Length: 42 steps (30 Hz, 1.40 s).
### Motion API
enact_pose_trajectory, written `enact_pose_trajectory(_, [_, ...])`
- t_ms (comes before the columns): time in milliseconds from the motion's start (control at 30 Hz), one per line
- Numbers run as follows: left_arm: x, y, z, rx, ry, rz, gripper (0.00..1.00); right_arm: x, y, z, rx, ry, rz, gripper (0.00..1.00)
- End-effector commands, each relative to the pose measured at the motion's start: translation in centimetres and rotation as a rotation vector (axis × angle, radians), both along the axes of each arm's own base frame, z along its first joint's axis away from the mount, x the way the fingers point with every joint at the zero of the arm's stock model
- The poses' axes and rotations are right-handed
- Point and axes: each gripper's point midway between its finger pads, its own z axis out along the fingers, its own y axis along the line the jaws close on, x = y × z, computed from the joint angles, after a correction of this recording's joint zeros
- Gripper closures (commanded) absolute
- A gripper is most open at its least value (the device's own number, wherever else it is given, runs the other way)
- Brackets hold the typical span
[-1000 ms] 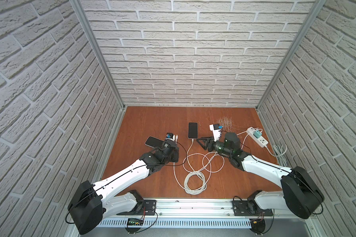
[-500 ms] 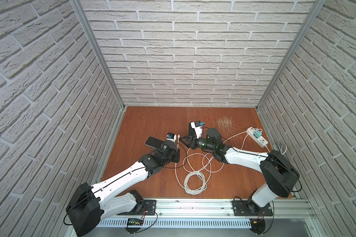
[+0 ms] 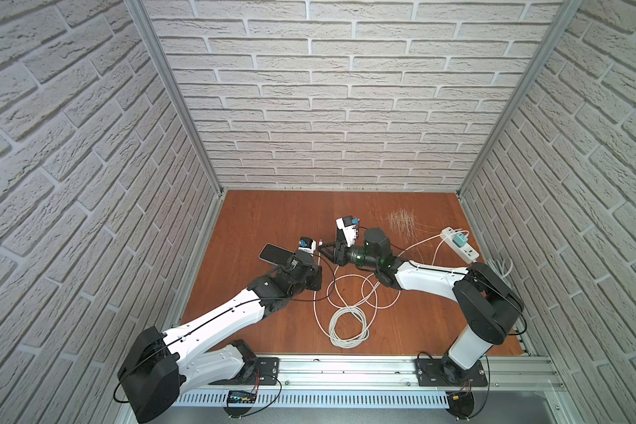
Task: Plug the charging cable into the phone
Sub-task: Pick up the charging cable from the center of the board.
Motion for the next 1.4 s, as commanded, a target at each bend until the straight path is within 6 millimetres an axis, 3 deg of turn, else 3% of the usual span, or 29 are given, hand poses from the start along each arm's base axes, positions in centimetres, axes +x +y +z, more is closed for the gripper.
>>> enact_pose_trajectory(0, [0.1, -0.4, 0.6, -0.015, -0.032, -0.016, 1.00, -0.2, 0.9, 2.1, 0.053, -0.058, 0.034, 0.68])
enact_pose_trajectory(567, [-0.1, -0.1, 0.6, -0.016, -0.036, -0.012, 1.00, -0.5, 0.8, 2.1, 0.044, -0.080, 0.047, 0.84])
enact_pose_trajectory(833, [-0.1, 0.2, 0.7, -0.023, -0.040, 0.004, 1.00, -0.7, 0.6, 2.2, 0.037, -0.101, 0.048, 0.97])
enact_pose_trajectory(900, [-0.1, 0.3, 1.0, -0.031, -0.044, 0.012, 0.87, -0.7, 0.5, 2.1, 0.032, -0.107, 0.045, 0.97])
enact_pose_trajectory(1033, [0.0, 1.3, 1.2, -0.029, -0.049, 0.067, 0.27, -0.7, 0.2, 2.0, 0.020, -0.118, 0.040, 0.97])
enact_pose_trajectory(1100, [0.2, 2.5, 1.4, -0.025, -0.047, 0.131, 0.05, -0.6, -0.1, 1.8, 0.005, -0.126, 0.028, 0.97])
enact_pose_trajectory(1233, [0.7, 6.7, 1.4, -0.027, -0.002, 0.339, 0.02, -0.2, -1.3, 1.2, -0.024, -0.132, -0.004, 0.97])
enact_pose_trajectory(1367, [0.1, 13.0, -0.9, -0.094, 0.198, 0.714, 0.02, 0.2, -2.2, 0.2, -0.040, -0.117, -0.023, 0.97])
